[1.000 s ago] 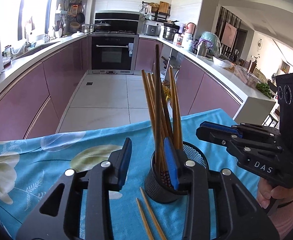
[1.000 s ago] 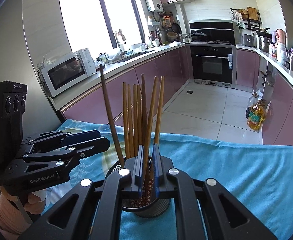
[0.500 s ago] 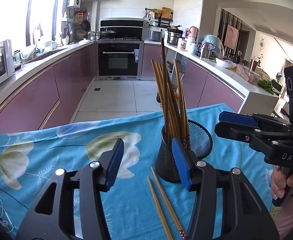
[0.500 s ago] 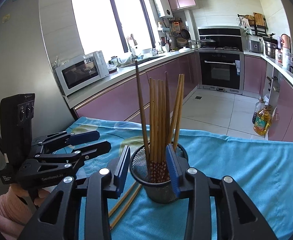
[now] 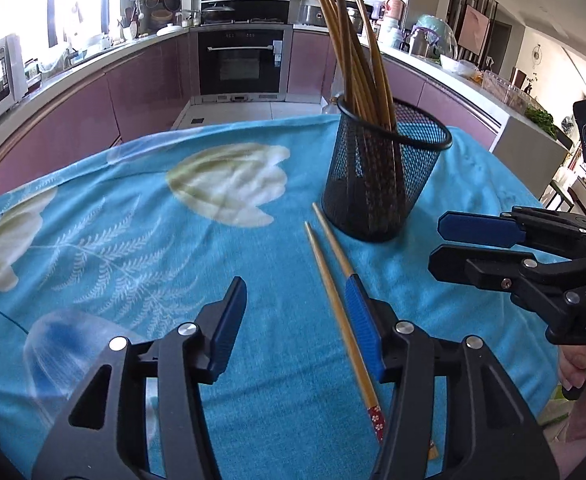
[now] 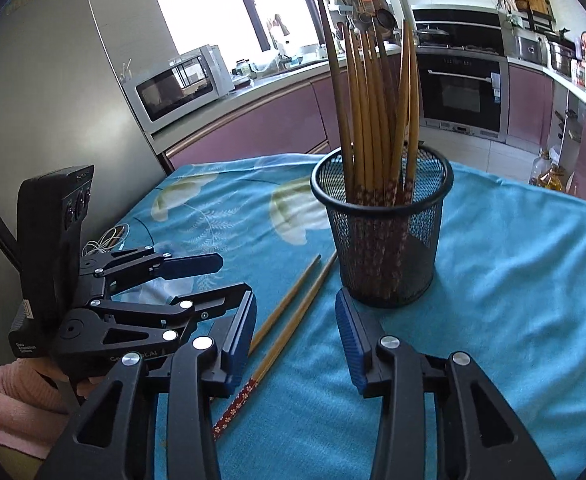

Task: Organize utensils
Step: 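Move both grippers toward the last two chopsticks on the cloth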

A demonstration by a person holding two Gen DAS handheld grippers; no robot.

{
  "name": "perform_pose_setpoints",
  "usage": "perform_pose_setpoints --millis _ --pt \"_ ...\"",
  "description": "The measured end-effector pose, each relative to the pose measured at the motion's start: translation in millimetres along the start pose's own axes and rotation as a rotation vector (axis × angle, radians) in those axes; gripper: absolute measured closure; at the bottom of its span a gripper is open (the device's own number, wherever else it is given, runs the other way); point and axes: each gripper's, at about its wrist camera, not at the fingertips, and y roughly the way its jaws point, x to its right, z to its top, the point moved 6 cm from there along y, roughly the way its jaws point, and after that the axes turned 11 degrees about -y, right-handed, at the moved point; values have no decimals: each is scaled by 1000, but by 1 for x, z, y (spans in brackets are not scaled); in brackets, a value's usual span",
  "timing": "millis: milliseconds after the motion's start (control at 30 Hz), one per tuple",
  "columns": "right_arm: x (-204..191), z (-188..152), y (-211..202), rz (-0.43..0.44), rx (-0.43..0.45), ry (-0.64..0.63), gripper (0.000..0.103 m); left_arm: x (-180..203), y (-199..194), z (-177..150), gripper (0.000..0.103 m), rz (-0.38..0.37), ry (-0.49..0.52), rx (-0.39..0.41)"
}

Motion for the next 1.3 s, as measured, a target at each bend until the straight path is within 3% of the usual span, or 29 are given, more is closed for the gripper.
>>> perform_pose_setpoints --millis 533,1300 --pt "3 -28 14 3 -57 64 64 11 14 -26 53 -7 16 -62" --pt "-7 -18 47 -32 -105 19 64 0 12 -27 68 -14 -38 -61"
